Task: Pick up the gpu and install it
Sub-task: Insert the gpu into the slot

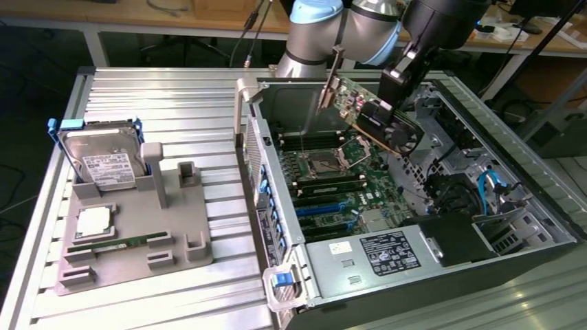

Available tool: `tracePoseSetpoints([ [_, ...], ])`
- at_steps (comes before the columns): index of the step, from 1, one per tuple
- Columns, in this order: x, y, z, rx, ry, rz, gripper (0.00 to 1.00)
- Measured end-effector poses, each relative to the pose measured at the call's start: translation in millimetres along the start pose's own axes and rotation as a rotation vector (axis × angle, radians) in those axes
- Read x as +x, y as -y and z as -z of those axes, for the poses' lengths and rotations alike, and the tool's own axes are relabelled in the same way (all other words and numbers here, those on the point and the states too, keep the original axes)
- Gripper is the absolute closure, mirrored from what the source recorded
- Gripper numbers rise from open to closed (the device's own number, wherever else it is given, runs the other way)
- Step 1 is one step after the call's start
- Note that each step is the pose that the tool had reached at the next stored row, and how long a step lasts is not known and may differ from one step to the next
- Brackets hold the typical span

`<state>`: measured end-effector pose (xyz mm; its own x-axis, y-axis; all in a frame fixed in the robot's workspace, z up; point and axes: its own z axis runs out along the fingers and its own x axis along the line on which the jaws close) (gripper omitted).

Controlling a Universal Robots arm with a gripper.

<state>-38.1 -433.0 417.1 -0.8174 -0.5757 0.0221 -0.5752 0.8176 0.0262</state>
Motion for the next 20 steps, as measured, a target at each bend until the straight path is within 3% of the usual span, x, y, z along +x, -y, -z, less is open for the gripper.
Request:
tracePoseSetpoints([
  [20, -0.1, -0.1, 0.0, 0.0019, -0.0023, 0.087, 0.73],
])
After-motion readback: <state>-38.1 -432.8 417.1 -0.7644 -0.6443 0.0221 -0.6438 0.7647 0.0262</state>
